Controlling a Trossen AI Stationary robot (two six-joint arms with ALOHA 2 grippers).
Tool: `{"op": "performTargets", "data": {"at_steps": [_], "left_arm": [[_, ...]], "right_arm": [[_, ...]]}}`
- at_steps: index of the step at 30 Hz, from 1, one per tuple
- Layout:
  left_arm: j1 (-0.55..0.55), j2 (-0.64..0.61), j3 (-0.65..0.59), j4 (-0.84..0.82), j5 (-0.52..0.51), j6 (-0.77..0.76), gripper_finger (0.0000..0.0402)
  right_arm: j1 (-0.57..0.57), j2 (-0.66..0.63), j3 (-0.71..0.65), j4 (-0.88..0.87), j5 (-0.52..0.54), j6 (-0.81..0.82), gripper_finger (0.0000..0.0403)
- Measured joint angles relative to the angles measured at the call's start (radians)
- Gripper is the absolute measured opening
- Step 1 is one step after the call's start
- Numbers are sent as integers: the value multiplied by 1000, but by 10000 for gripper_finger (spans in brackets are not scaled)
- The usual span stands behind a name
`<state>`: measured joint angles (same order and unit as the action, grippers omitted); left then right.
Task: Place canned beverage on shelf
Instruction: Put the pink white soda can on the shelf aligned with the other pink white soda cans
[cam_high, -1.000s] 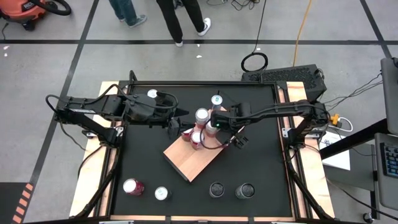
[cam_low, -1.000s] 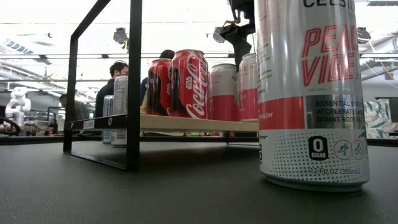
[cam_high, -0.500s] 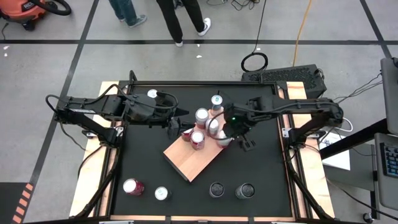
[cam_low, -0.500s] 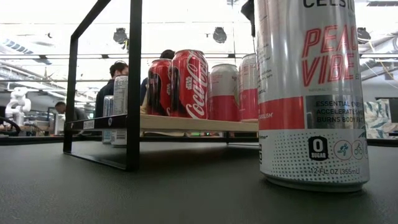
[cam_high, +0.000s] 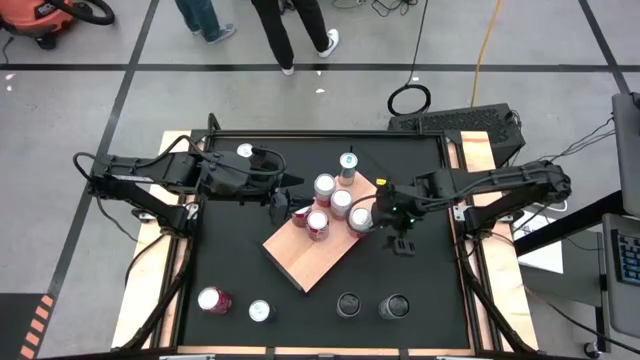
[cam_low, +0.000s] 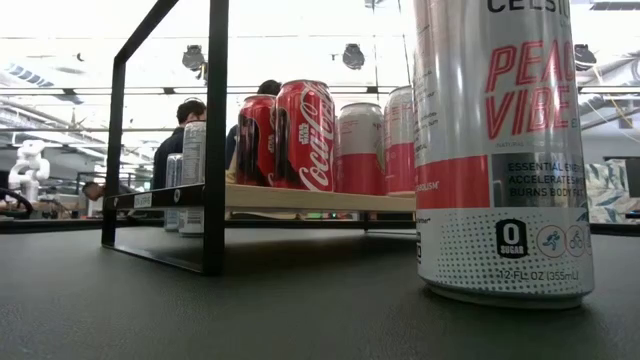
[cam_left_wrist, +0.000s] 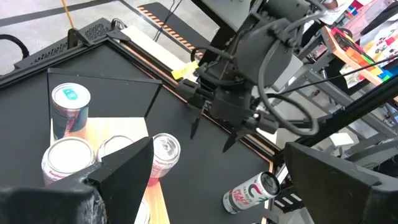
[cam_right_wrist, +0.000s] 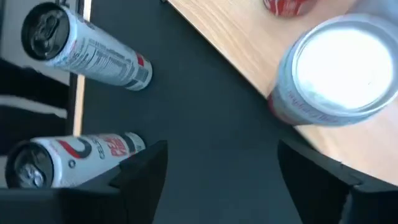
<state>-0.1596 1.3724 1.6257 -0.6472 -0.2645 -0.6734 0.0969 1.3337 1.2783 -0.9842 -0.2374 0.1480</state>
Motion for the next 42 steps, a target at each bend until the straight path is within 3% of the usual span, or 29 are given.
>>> {"op": "performTargets", "data": {"at_steps": [11,17,22,33,42], "left_arm": [[0,0,0,2,0,-1,364],[0,0,0,2,-2,-2,364],[0,0,0,2,-29,-2,364],[0,0,0,2,-60,-1,364],[0,0,0,2,-67,-1,364]], "right_arm": [[10,-25,-187,198,56,206,157],[10,-25,-210,211,137,233,90],[10,-25,-211,241,133,228,52],[6,-25,-211,285,137,217,3],[-18,26,-211,279,134,161,1]]}}
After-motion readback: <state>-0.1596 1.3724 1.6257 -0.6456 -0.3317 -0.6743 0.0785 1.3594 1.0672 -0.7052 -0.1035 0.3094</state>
